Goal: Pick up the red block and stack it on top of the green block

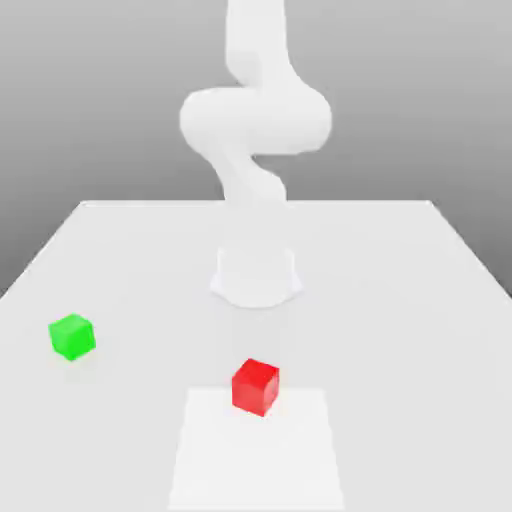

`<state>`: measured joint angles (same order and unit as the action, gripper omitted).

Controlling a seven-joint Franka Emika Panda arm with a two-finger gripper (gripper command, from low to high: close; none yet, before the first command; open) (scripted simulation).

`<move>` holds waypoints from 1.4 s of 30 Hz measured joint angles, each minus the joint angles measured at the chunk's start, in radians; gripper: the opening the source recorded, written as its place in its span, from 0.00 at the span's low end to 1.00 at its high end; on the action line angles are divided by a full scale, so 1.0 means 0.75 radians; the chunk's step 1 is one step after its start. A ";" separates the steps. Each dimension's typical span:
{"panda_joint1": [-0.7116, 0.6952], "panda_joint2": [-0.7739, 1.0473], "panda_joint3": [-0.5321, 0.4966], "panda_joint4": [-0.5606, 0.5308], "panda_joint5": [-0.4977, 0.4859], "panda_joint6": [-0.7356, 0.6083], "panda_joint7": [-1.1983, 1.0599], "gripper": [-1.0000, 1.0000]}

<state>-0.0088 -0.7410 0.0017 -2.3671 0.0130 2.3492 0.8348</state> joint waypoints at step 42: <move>-0.148 0.804 -0.050 -0.766 -0.041 0.611 0.491 0.00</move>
<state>-0.1199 -0.1379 -0.0359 -2.9416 -0.0180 2.8077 1.2031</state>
